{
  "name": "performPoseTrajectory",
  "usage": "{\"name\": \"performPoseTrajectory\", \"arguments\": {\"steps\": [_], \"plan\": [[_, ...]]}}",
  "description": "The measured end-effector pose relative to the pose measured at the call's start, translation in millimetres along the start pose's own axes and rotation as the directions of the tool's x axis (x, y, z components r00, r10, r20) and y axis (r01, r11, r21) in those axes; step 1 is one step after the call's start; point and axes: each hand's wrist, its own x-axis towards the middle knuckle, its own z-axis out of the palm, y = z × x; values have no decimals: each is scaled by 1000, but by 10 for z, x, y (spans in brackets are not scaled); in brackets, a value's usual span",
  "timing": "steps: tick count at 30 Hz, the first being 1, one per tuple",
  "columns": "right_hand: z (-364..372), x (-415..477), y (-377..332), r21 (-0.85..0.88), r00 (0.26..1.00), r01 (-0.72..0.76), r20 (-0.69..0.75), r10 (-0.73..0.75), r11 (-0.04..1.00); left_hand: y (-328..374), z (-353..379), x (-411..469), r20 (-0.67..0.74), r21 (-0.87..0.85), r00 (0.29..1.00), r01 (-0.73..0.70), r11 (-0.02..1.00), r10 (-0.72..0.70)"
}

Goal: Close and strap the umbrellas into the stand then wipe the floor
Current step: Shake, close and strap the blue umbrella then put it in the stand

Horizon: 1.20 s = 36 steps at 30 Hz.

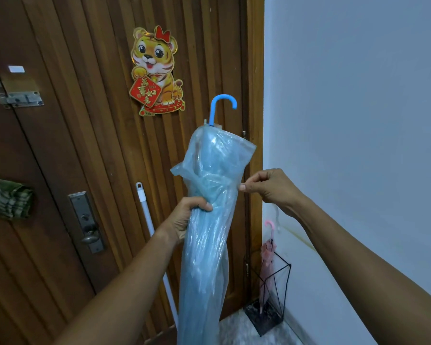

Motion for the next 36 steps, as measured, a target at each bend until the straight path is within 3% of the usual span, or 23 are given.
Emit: {"name": "performPoseTrajectory", "arguments": {"steps": [6, 10, 15, 17, 20, 24, 27, 31, 34, 36], "plan": [[47, 2, 29, 209, 954, -178, 278, 116, 962, -24, 158, 43, 231, -147, 971, -31, 989, 65], [63, 28, -3, 291, 918, -195, 390, 70, 937, -36, 308, 48, 376, -223, 924, 22, 974, 65], [101, -1, -138, 441, 945, -153, 328, 0, 885, 12, 258, 76, 466, -75, 877, 168, 983, -114], [107, 36, -131, 382, 962, -89, 272, -20, 920, 24, 194, 80, 395, -53, 913, 135, 989, -104], [61, 95, -120, 171, 994, -15, 107, -4, 985, 1, 69, 66, 120, 176, 992, 15, 984, -36], [241, 109, -57, -85, 989, 50, -134, -61, 995, -142, 197, 73, -7, 393, 993, -105, 914, 117], [466, 99, -45, -253, 967, 95, -207, -150, 963, -330, 380, 214, -153, 519, 917, -244, 819, 370], [491, 96, -251, -433, 994, 95, -15, -113, 896, -367, 355, 258, -506, 627, 721, -68, 776, 473], [371, 94, -369, -650, 999, 11, -33, -43, 760, -292, 178, 251, -546, 556, 708, -95, 826, 449], [257, 94, -373, -567, 998, 15, -44, -49, 824, -223, 52, 216, -561, 489, 740, -66, 870, 371]]}}
